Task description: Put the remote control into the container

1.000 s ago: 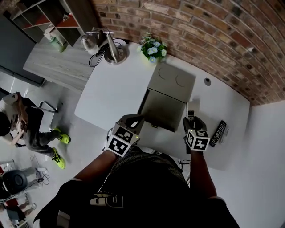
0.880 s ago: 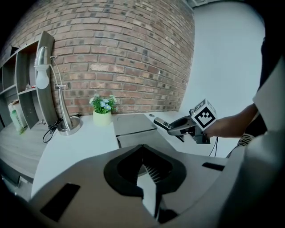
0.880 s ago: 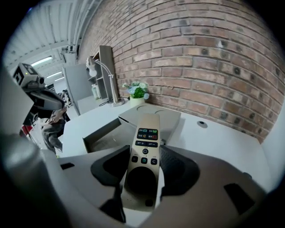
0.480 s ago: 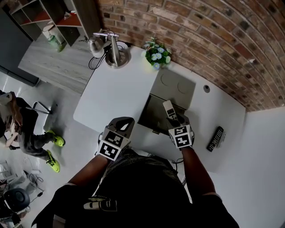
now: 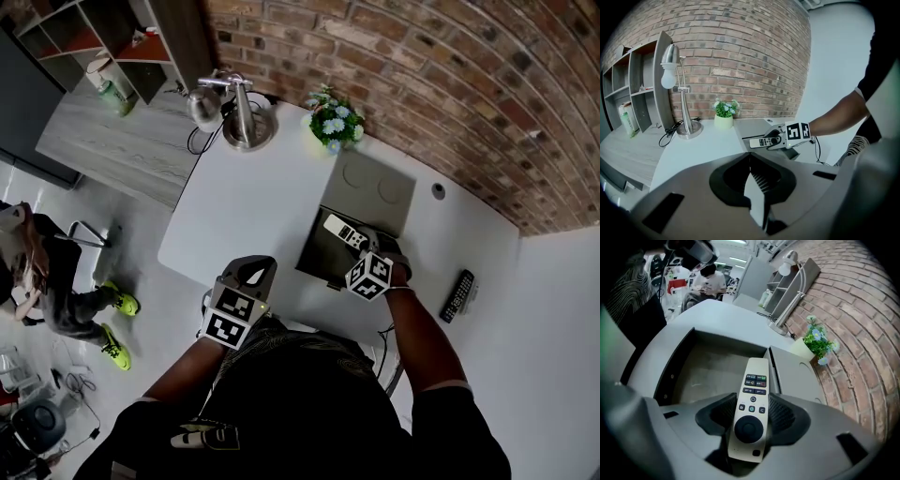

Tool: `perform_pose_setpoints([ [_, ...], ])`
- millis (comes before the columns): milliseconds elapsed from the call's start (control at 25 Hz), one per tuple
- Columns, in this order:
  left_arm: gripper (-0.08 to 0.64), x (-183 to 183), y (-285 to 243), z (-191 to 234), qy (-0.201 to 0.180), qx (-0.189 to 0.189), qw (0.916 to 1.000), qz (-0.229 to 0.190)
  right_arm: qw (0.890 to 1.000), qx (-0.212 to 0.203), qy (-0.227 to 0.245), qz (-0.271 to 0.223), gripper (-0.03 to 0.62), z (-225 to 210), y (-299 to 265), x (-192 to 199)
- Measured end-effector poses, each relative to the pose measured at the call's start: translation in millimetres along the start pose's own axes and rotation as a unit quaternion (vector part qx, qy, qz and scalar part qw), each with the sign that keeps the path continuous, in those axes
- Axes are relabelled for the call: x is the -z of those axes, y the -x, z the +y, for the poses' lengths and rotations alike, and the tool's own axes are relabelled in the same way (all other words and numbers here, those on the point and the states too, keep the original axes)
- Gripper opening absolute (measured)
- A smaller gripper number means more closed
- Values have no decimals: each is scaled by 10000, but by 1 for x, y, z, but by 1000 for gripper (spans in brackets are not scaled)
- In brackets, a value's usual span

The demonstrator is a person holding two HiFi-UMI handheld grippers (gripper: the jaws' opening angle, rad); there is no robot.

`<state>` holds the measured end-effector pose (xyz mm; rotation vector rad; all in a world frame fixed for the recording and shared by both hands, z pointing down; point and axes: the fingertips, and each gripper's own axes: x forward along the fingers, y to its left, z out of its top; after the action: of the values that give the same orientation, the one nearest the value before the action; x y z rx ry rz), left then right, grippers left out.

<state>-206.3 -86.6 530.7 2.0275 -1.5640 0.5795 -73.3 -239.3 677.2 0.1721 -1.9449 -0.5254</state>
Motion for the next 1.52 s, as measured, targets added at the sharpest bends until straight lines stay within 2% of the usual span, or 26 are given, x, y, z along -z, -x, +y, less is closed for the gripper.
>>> perform_pose_setpoints([
  [160, 8, 0, 0, 7, -10, -30, 10000, 31, 9993, 36, 371, 36, 213, -3, -7, 3],
  [440, 8, -7, -7, 2, -63, 146, 9999, 9, 9996, 219, 96, 162, 215, -8, -2, 4],
  [560, 8, -11, -11, -5, -128, 277, 9995, -20, 9987, 421, -287, 74, 215, -12, 12, 0],
  [680, 8, -21, -16, -13, -174, 438, 9988, -99, 9895, 539, -1319, -224, 213, -19, 34, -4],
  [760, 8, -27, -19, -19, -236, 545, 9981, -153, 9704, 508, -2317, -461, 213, -21, 51, -4],
  [840, 8, -32, -20, -27, -316, 647, 9972, -207, 9392, 471, -3307, -794, 213, -22, 70, -5],
  [880, 8, -34, -20, -31, -342, 703, 9966, -240, 9200, 475, -3759, -1008, 192, -24, 82, -6],
  [920, 8, -37, -19, -34, -354, 765, 9961, -277, 8980, 485, -4190, -1252, 121, -26, 95, -8],
  [960, 8, -40, -18, -38, -352, 833, 9954, -314, 8739, 473, -4594, -1519, 13, -28, 110, -11],
  [1080, 8, -52, -14, -50, -345, 1025, 9932, -441, 8033, 360, -5496, -2267, 8, -27, 160, -22],
  [1120, 8, -58, -13, -53, -350, 1082, 9922, -502, 7841, 382, -5694, -2439, 8, -27, 177, -23],
  [1200, 8, -68, -13, -61, -333, 1222, 9900, -619, 7538, 513, -5985, -2663, 8, -25, 204, -21],
  [1280, 8, -74, -13, -72, -315, 1401, 9874, -664, 7354, 699, -6153, -2751, 8, -18, 225, -16],
  [1320, 8, -76, -13, -78, -346, 1479, 9861, -666, 7315, 816, -6185, -2751, 8, -13, 233, -13],
  [1520, 8, -87, -13, -99, -628, 1728, 9805, -688, 7253, 1274, -6229, -2642, 8, 7, 249, 1],
])
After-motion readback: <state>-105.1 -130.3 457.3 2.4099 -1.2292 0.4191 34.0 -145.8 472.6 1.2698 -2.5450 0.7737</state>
